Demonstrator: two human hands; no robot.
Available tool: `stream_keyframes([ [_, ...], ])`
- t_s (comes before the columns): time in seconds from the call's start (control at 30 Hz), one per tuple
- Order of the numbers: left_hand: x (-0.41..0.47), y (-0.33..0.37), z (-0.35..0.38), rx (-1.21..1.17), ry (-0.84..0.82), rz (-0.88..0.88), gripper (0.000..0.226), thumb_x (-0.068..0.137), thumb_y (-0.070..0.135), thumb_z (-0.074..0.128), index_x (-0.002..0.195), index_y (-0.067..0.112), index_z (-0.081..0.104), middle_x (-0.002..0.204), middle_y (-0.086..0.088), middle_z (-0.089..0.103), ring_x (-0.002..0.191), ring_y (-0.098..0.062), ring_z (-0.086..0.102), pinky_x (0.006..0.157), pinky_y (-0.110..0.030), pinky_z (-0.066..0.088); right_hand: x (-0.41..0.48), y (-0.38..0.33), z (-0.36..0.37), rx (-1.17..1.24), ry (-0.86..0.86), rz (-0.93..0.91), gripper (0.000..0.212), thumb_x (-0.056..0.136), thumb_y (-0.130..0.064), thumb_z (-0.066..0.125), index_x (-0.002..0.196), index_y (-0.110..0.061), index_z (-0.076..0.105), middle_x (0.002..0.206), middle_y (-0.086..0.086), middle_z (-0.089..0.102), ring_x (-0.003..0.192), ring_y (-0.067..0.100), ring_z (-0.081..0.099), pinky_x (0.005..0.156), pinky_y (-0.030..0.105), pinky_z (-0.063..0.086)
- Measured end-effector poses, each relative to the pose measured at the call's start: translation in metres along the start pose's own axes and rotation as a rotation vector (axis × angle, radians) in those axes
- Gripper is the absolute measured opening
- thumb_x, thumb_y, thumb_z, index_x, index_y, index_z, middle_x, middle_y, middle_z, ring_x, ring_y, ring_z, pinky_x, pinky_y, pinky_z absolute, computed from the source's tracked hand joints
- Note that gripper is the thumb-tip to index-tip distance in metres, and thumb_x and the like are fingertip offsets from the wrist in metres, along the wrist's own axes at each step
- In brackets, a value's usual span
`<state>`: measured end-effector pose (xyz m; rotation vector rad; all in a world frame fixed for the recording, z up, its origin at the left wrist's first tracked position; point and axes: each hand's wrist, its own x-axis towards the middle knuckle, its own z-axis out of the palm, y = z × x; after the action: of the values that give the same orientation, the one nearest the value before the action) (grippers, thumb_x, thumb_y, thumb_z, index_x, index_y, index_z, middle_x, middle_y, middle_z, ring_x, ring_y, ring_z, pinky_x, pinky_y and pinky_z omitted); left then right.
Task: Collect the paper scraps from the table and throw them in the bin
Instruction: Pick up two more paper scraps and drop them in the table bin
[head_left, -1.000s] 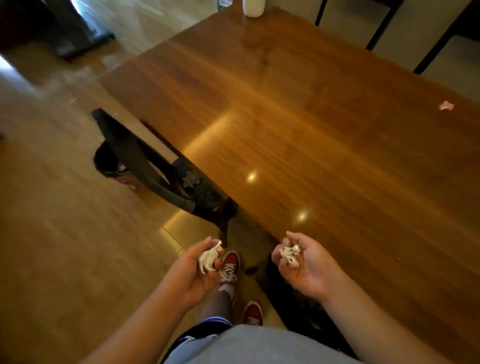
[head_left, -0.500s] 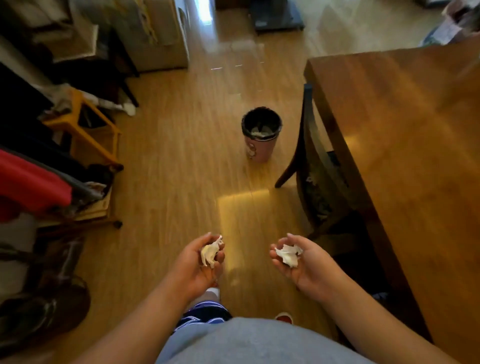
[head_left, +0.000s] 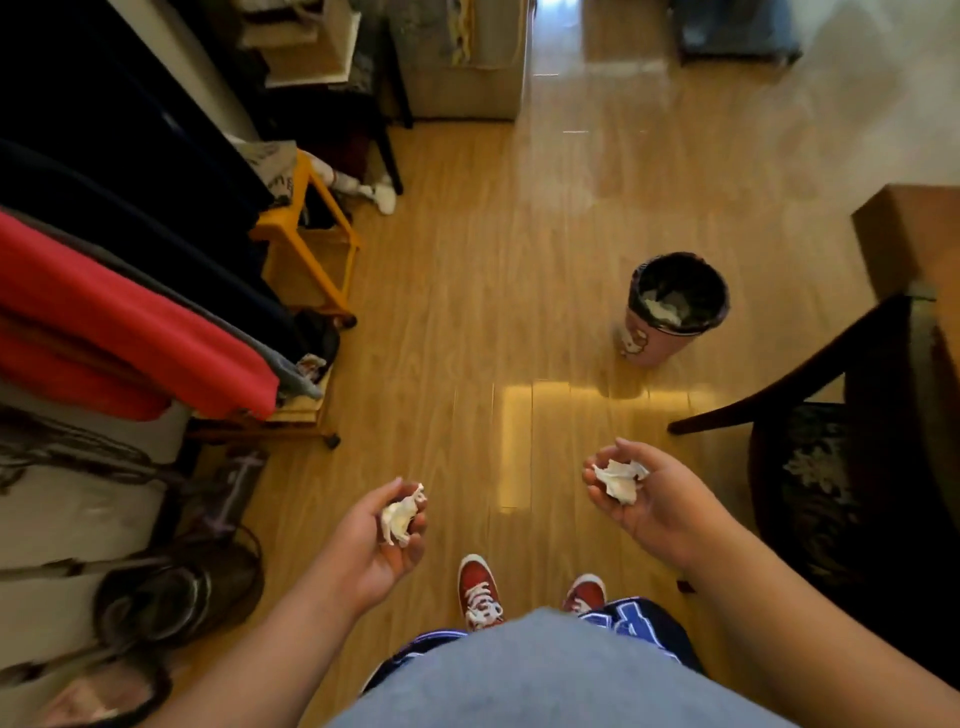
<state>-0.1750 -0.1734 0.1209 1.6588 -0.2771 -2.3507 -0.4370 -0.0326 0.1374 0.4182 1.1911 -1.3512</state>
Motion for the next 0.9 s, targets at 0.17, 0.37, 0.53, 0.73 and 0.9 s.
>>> stream_keyframes([
  [0.17, 0.042, 0.048, 0.052, 0.030, -0.050, -0.015, 0.022, 0.088, 0.026, 0.056, 0.076, 0.013, 0.068, 0.066, -0.004, 0.065, 0.050, -0.013, 0.060, 0.040, -0.018, 0.046, 0.035, -0.036, -0.003, 0.025, 0.123, 0.007, 0.021, 0.088, -0.021, 0.063, 0.096, -0.003, 0.065, 0.082, 0.017, 0.074, 0.073, 0.026, 0.074, 0.063, 0.035, 0.061],
  [0.37, 0.101, 0.108, 0.155, 0.068, -0.124, 0.000, 0.023, 0.087, 0.026, 0.057, 0.073, 0.013, 0.069, 0.068, -0.004, 0.065, 0.052, -0.013, 0.060, 0.040, -0.020, 0.046, 0.091, -0.100, -0.018, 0.044, 0.198, 0.037, 0.022, 0.086, -0.023, 0.066, 0.097, -0.003, 0.065, 0.082, 0.017, 0.075, 0.075, 0.028, 0.074, 0.064, 0.037, 0.059],
  [0.53, 0.137, 0.161, 0.231, 0.050, -0.120, 0.035, 0.024, 0.090, 0.027, 0.055, 0.077, 0.012, 0.069, 0.069, -0.005, 0.066, 0.055, -0.014, 0.060, 0.041, -0.022, 0.047, 0.142, -0.173, -0.010, 0.037, 0.177, 0.096, 0.017, 0.088, -0.020, 0.061, 0.092, -0.003, 0.060, 0.076, 0.018, 0.071, 0.068, 0.029, 0.072, 0.060, 0.036, 0.058],
  [0.73, 0.157, 0.211, 0.274, -0.003, -0.057, 0.034, 0.021, 0.090, 0.026, 0.056, 0.082, 0.011, 0.067, 0.071, -0.007, 0.065, 0.057, -0.015, 0.060, 0.041, -0.021, 0.047, 0.194, -0.266, 0.052, -0.005, 0.136, 0.071, 0.019, 0.089, -0.020, 0.062, 0.098, -0.003, 0.063, 0.085, 0.018, 0.071, 0.071, 0.028, 0.073, 0.062, 0.036, 0.059],
  [0.9, 0.186, 0.259, 0.284, -0.067, 0.020, 0.023, 0.022, 0.090, 0.026, 0.057, 0.080, 0.010, 0.068, 0.069, -0.008, 0.065, 0.054, -0.016, 0.061, 0.039, -0.022, 0.047, 0.243, -0.333, 0.127, -0.053, 0.043, 0.051, 0.016, 0.092, -0.019, 0.057, 0.095, -0.003, 0.060, 0.092, 0.018, 0.065, 0.076, 0.027, 0.069, 0.062, 0.033, 0.060],
])
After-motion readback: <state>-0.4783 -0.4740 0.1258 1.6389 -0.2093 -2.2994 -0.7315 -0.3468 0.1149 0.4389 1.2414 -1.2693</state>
